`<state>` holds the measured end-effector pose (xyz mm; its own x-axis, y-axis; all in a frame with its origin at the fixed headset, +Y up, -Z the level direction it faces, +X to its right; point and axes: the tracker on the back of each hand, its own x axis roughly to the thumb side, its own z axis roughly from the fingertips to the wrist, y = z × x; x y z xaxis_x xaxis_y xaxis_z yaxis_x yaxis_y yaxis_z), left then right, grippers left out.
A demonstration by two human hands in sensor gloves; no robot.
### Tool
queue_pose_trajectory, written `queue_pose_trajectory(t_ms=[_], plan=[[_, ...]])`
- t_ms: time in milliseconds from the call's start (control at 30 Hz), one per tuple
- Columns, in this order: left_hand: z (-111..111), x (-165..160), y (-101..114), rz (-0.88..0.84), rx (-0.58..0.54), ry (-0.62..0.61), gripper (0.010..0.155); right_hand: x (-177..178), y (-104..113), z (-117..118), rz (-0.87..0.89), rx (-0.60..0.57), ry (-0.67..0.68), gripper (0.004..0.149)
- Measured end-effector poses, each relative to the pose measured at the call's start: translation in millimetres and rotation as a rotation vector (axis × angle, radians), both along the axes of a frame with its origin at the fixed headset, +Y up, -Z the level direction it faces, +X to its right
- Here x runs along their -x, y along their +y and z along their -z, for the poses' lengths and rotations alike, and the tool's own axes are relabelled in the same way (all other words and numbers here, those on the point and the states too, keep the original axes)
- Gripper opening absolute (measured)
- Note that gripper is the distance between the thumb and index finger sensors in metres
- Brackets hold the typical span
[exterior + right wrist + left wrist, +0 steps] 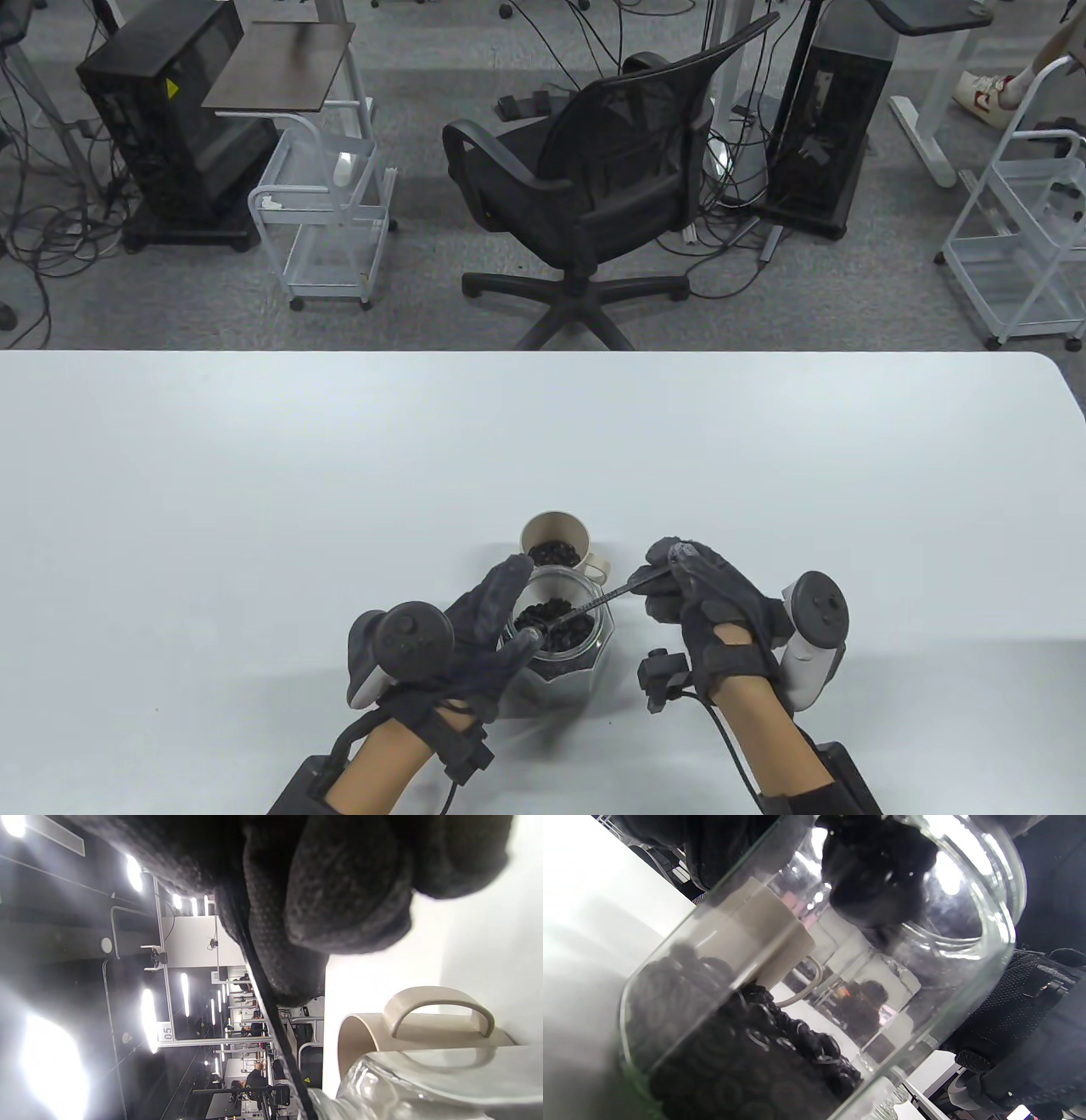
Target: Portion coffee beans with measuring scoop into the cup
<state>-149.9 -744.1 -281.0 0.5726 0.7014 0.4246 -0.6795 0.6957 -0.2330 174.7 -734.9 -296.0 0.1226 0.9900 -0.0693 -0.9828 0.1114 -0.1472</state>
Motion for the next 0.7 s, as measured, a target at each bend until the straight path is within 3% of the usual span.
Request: queue_pose_trajectory(t_ms=[700], plan=[[0,0,0,0.002,0.001,0.000,0.087,-17,-3,3,0.084,0.043,-0.043,0.041]])
